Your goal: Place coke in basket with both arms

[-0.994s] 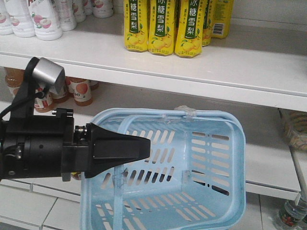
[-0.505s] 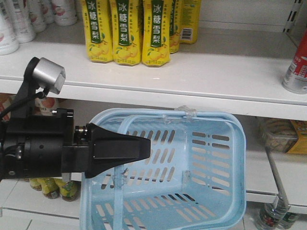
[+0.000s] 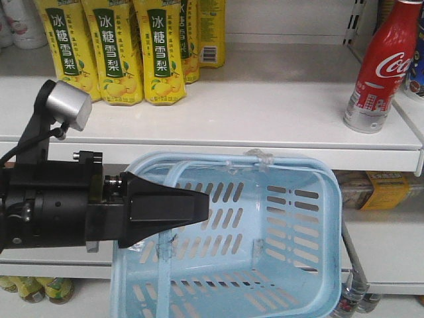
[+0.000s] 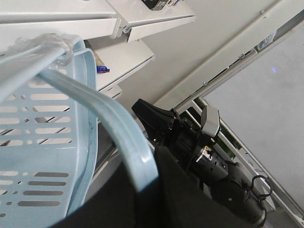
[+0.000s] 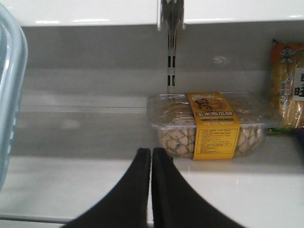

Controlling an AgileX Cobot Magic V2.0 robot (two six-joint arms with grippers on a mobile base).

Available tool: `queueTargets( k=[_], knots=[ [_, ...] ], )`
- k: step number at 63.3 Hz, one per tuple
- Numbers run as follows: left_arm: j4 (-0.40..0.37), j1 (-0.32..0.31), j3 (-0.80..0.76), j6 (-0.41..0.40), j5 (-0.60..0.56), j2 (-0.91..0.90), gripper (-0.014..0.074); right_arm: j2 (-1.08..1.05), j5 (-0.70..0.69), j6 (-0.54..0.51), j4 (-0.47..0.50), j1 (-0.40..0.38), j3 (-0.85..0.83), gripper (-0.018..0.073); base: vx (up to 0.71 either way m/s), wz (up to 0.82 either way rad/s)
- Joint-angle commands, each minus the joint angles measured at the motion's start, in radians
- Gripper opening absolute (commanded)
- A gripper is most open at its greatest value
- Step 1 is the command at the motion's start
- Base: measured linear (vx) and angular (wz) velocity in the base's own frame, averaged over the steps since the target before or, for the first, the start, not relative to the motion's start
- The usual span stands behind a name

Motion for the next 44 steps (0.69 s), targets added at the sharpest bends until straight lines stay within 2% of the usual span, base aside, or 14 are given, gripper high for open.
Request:
queueTargets(
  k=[1, 44],
  knots=[
    [-0.087, -0.003, -0.025, 0.011, 0.01, -0.024, -0.0006, -0.017, -0.075, -0.008, -0.007, -0.003, 0.011, -0.0005, 0.04, -0.13],
    [-0.087, -0.003, -0.025, 0.011, 0.01, -0.024, -0.0006, -0.017, -0.075, -0.008, -0.007, -0.003, 0.011, -0.0005, 0.01, -0.05]
  ],
)
